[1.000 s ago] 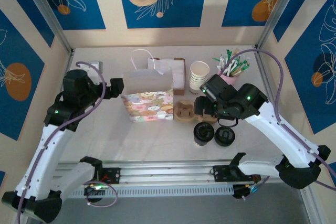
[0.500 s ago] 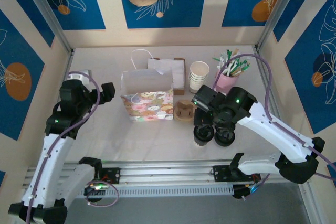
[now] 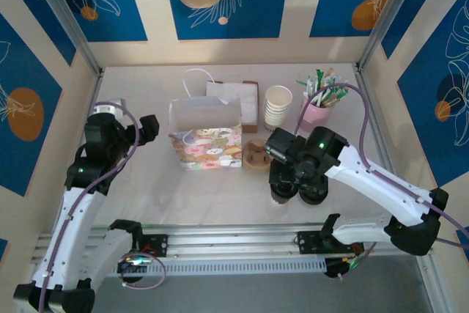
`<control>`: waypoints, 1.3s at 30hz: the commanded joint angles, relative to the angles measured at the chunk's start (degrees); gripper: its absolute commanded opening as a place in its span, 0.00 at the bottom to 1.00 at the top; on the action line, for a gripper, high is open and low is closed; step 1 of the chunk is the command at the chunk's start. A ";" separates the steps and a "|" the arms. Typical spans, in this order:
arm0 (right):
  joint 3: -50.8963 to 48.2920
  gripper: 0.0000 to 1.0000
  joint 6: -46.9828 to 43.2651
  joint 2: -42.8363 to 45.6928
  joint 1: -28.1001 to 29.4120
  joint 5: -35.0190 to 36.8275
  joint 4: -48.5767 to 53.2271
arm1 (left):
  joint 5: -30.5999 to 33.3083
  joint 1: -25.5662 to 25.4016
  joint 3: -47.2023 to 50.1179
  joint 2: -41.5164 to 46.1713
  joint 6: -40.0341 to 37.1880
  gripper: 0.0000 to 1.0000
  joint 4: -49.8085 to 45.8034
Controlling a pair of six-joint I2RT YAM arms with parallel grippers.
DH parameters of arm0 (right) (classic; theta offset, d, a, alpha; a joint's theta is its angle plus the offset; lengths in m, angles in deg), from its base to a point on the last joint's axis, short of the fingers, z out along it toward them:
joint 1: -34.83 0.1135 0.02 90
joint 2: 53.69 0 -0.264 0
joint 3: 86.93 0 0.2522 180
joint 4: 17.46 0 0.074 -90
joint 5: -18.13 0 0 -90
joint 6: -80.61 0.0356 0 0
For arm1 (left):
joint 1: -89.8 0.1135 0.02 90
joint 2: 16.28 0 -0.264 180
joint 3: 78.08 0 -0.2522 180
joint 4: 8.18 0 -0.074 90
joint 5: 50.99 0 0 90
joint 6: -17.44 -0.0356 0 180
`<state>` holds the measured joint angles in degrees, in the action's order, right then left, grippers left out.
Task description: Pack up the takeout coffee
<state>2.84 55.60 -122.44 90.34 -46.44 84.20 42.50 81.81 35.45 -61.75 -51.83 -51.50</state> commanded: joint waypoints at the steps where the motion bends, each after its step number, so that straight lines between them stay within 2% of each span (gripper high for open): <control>1: -2.84 0.99 2.23 -0.42 0.22 -2.05 -1.76 | -1.08 0.80 -0.11 0.12 0.46 1.00 0.73; 11: -9.71 1.00 0.99 -0.84 -1.33 -5.68 -11.00 | -4.55 0.78 -0.03 -0.75 -0.14 1.00 1.08; 22: -13.94 0.99 -2.17 -1.69 -4.33 -4.88 -13.55 | -5.94 0.78 0.06 -1.09 -0.38 1.00 1.17; 27: -15.05 0.91 -3.32 -1.38 -5.19 -5.12 -15.76 | -6.55 0.78 0.11 -1.53 -0.41 0.99 1.26; 39: -16.74 0.90 -4.68 -2.52 -6.05 -4.07 -16.66 | -8.03 0.87 -0.11 -2.56 -0.51 0.99 1.08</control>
<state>-12.90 51.43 -124.65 84.78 -50.90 67.19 35.94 81.88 35.45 -64.13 -51.89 -51.28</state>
